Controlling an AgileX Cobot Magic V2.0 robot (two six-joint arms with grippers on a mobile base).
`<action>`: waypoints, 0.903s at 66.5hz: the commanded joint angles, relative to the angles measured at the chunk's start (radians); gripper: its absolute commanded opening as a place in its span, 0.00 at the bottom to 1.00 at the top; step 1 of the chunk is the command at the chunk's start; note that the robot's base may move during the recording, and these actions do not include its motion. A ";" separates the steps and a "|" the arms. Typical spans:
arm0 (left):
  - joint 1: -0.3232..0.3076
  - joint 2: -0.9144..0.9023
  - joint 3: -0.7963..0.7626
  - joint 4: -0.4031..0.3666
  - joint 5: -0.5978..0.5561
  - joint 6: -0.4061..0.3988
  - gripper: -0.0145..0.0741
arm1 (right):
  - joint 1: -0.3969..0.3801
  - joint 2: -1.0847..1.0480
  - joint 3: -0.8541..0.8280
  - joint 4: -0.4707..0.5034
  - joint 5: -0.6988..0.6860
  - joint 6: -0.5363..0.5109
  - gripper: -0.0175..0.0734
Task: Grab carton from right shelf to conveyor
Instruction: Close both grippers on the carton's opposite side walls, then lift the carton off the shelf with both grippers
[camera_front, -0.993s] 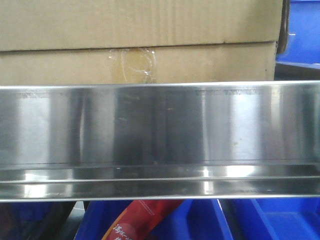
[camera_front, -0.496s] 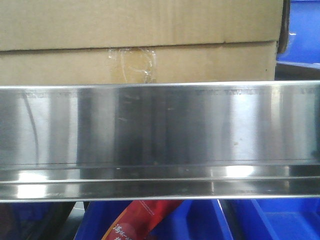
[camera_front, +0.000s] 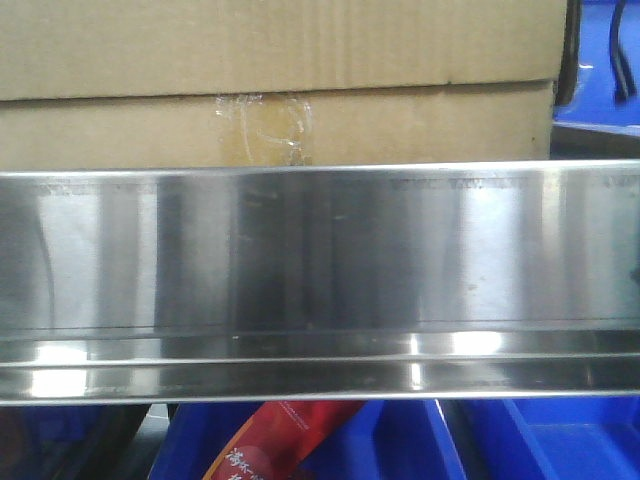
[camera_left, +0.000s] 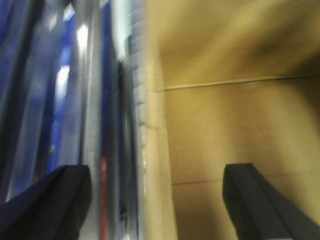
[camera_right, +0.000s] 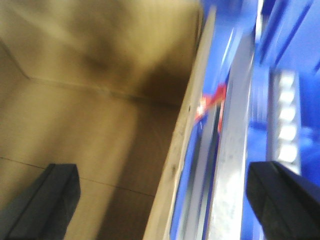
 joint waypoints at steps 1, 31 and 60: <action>0.009 0.015 -0.006 0.002 -0.003 -0.007 0.67 | -0.001 0.023 -0.011 -0.015 -0.010 0.006 0.81; 0.009 0.090 -0.007 0.002 -0.003 -0.007 0.67 | -0.003 0.110 -0.011 -0.015 -0.010 0.007 0.69; 0.009 0.091 -0.012 0.000 -0.003 -0.013 0.18 | -0.003 0.120 -0.011 -0.015 -0.010 0.007 0.12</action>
